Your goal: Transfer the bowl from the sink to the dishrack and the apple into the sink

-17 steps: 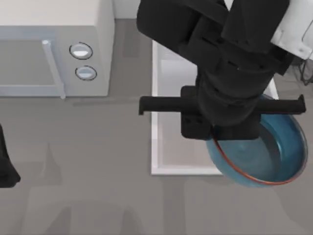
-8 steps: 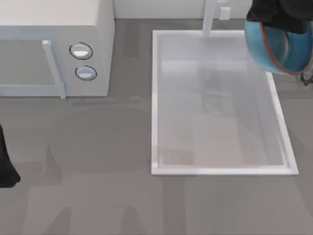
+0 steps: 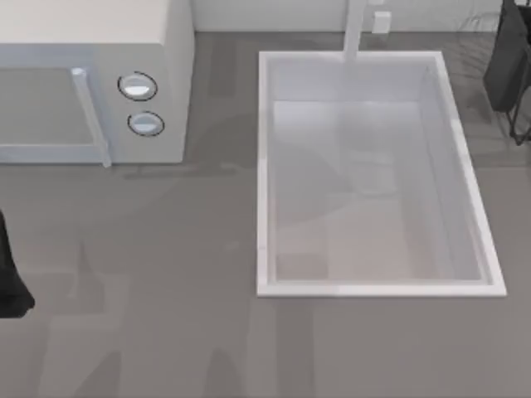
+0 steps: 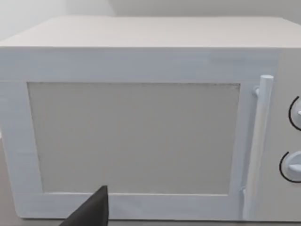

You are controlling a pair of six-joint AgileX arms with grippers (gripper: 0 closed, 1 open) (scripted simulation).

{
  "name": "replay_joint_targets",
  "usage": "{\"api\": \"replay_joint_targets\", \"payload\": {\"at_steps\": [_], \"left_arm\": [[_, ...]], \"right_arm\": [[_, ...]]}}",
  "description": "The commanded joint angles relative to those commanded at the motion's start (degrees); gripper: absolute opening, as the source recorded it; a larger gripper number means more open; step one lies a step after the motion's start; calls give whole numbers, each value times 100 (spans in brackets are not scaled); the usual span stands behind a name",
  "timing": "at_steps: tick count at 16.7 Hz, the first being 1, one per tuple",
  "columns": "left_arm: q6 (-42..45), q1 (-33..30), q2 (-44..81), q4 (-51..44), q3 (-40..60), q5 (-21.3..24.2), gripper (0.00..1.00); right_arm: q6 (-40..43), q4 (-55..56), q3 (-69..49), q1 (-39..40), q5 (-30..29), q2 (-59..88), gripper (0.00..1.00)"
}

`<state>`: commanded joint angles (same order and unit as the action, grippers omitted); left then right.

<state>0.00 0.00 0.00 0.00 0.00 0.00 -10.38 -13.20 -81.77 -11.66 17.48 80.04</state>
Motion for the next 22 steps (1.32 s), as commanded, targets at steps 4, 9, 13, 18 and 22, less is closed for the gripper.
{"api": "replay_joint_targets", "payload": {"at_steps": [4, 9, 13, 18, 22], "left_arm": [[0, 0, 0, 0, 0, 0, 100], [0, 0, 0, 0, 0, 0, 100], [0, 0, 0, 0, 0, 0, 100], [0, 0, 0, 0, 0, 0, 100], [0, 0, 0, 0, 0, 0, 100]], "right_arm": [[789, 1089, 495, -1050, 440, -419, 0], [942, 1275, 594, -1232, 524, -504, 0], [934, 1470, 656, -1182, 484, -294, 0], [937, 2988, 1194, -1021, 298, 674, 0], [941, 4701, 1852, -820, 75, 1558, 0]]}}
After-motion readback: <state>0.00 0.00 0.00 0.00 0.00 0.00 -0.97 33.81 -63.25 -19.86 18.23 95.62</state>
